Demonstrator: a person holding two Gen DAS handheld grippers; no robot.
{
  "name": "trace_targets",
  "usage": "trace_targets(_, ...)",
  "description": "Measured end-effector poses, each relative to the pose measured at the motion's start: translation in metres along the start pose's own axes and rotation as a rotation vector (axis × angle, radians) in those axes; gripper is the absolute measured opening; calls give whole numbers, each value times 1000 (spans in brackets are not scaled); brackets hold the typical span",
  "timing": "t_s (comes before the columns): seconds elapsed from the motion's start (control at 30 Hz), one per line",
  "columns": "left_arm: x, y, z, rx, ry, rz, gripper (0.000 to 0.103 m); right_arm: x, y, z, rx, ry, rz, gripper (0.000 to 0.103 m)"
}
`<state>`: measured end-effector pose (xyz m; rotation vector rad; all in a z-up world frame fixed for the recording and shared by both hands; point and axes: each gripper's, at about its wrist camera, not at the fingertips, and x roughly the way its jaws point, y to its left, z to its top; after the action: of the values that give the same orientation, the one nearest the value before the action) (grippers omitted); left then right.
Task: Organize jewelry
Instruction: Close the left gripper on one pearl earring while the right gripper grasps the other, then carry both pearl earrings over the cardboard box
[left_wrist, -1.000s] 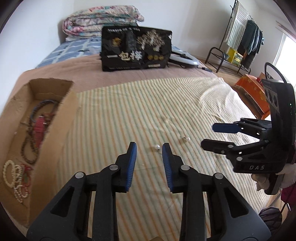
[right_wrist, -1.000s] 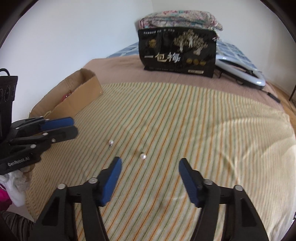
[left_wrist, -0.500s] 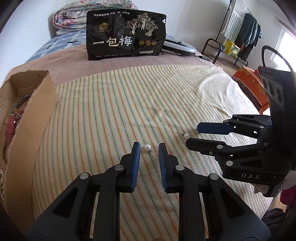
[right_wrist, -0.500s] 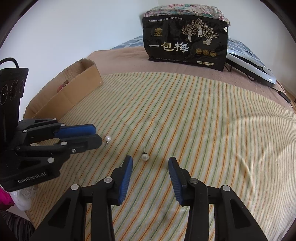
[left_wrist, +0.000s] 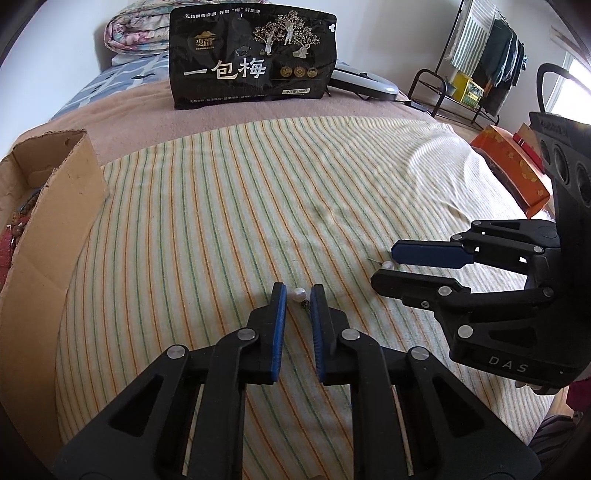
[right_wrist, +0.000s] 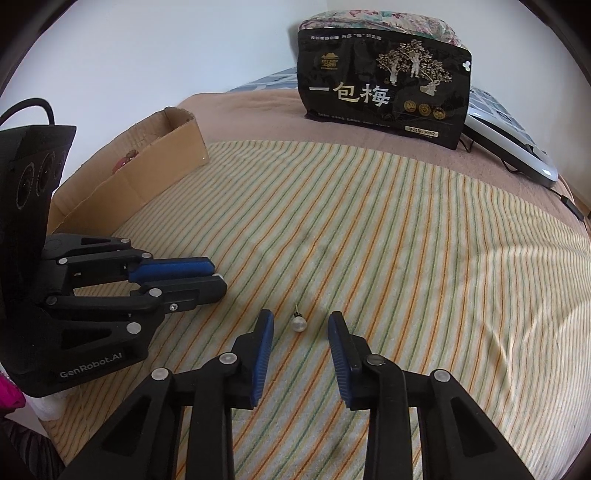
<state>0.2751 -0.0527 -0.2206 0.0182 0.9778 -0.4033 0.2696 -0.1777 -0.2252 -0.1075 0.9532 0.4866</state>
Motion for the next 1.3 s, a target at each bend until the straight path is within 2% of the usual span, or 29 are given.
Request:
trace_targets(0.2,2,2,-1,1,-1,1,9,3,6,1,-36,9,-19,20)
trace_targets(0.37,2,2,0,3,-6,5,8,4,4,0,-36,9,-24,7)
trace_targets(0.77,-20,5,2,-9,-45,14,7,-5,2,-6,-22,-17,-20,6)
trace_targets(1.3,-84,4,4,-11,-144,35,7,-55,20,6,-12,-96,-38,6)
